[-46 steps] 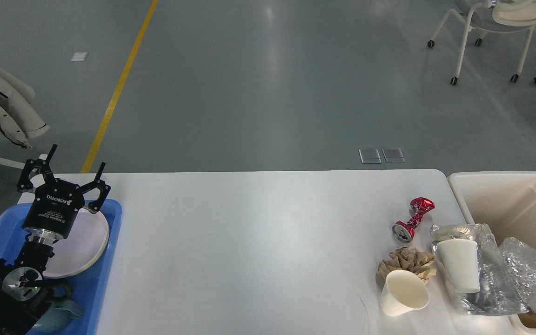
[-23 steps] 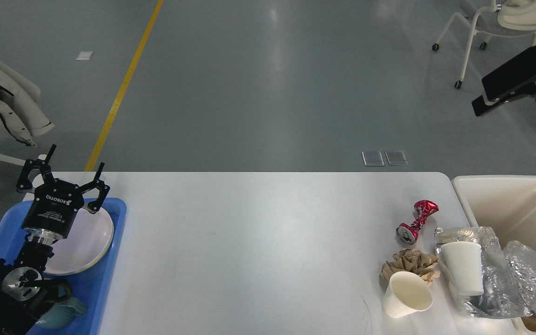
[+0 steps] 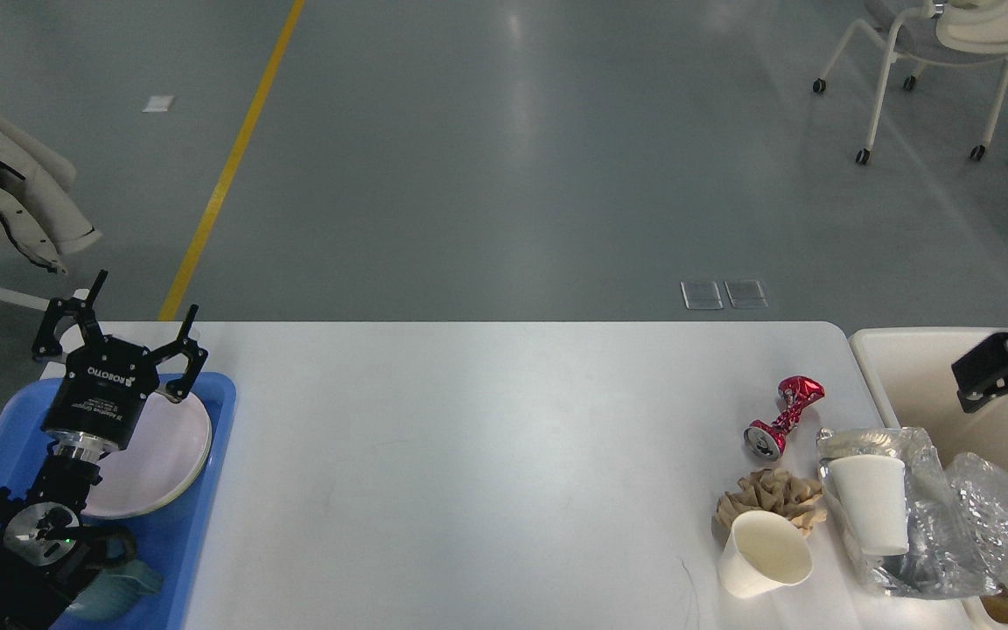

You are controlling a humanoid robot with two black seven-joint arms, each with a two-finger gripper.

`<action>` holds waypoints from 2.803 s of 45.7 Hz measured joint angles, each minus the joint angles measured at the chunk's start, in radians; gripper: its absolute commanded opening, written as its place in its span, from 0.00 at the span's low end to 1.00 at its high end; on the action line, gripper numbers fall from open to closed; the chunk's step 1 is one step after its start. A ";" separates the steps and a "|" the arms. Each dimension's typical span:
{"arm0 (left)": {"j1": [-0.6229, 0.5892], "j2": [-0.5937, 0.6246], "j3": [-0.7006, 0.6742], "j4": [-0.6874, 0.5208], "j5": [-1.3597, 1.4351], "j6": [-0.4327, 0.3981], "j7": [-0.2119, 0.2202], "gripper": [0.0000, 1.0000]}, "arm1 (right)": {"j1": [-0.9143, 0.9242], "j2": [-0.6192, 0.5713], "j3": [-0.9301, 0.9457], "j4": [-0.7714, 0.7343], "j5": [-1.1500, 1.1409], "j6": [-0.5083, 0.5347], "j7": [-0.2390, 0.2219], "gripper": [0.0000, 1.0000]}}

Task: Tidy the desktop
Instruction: 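Reach the right gripper down to the clear plastic bag by the bin, then grasp the plastic bag with the white cup and lift it into the bin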

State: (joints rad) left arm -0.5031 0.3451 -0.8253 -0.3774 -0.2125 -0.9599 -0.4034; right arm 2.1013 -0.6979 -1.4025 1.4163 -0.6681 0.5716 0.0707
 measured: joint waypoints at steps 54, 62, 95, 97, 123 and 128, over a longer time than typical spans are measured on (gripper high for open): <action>0.000 0.000 0.000 0.000 -0.001 0.000 -0.001 0.97 | -1.092 0.155 0.443 -0.682 0.199 -0.463 0.007 0.00; 0.000 0.000 0.000 0.000 0.000 0.000 0.000 0.97 | -1.089 0.155 0.461 -0.671 0.201 -0.454 0.006 0.00; 0.000 0.000 0.000 0.000 0.000 0.000 0.000 0.97 | 0.321 -0.282 0.150 -0.190 0.085 0.316 0.004 0.00; 0.000 0.000 0.000 0.000 0.000 0.000 0.000 0.97 | 0.463 -0.255 0.133 -0.190 0.069 0.357 0.005 0.00; 0.000 0.000 -0.001 0.000 -0.001 0.000 0.000 0.97 | 0.258 -0.252 0.049 -0.407 -0.140 0.244 0.006 0.00; 0.000 0.000 0.000 0.000 -0.001 0.000 -0.001 0.97 | -0.037 -0.281 0.058 -0.552 -0.150 0.061 0.014 0.00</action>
State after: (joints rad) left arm -0.5032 0.3452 -0.8254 -0.3773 -0.2134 -0.9599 -0.4047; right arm 2.0640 -0.9794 -1.3450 0.8640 -0.8181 0.6329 0.0845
